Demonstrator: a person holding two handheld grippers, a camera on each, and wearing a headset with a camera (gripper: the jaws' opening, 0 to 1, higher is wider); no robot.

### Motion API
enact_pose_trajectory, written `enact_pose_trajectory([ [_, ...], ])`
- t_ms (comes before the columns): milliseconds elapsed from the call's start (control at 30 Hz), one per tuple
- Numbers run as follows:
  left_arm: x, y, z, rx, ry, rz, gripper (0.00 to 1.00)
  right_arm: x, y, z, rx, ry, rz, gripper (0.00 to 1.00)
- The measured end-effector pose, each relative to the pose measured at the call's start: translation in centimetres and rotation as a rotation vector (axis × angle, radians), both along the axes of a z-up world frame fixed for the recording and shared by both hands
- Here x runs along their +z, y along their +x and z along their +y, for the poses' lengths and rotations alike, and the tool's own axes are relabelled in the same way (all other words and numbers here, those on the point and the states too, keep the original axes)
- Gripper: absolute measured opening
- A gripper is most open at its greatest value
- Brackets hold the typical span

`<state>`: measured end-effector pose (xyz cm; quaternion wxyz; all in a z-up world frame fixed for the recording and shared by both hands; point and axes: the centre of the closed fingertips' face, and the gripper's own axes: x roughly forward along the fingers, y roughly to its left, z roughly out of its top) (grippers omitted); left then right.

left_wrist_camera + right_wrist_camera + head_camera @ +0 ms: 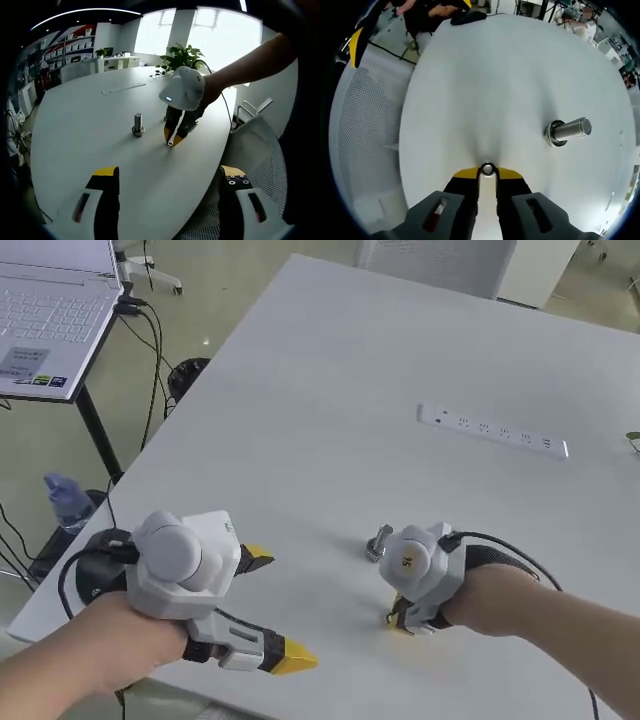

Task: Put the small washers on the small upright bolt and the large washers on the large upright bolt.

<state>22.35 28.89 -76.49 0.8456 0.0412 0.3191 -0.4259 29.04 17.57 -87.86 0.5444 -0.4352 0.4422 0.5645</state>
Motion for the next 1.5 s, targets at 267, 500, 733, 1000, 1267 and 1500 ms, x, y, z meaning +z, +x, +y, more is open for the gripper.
enact_pose_trajectory([
  [267,0.0,-0.1,-0.1,-0.002,0.002,0.002,0.8,0.5,0.3,-0.7,-0.032,0.0,0.008,0.12],
  [500,0.3,0.2,-0.3,-0.005,-0.002,-0.008,0.81,1.0,0.7,-2.3,-0.065,-0.008,0.014,0.12],
  [733,0.5,0.6,-0.5,-0.007,0.002,-0.023,0.83,1.7,1.3,-3.7,-0.105,-0.004,0.004,0.12],
  [1000,0.6,1.0,-0.7,-0.018,0.016,-0.025,0.82,2.3,1.9,-5.7,-0.148,0.0,0.003,0.12],
  [1267,0.5,1.1,-0.7,-0.016,0.018,-0.024,0.82,2.9,2.6,-8.0,-0.176,-0.011,-0.017,0.12],
  [1500,0.5,1.4,-0.4,-0.004,0.029,-0.041,0.84,3.3,3.6,-9.3,-0.194,-0.024,-0.029,0.12],
])
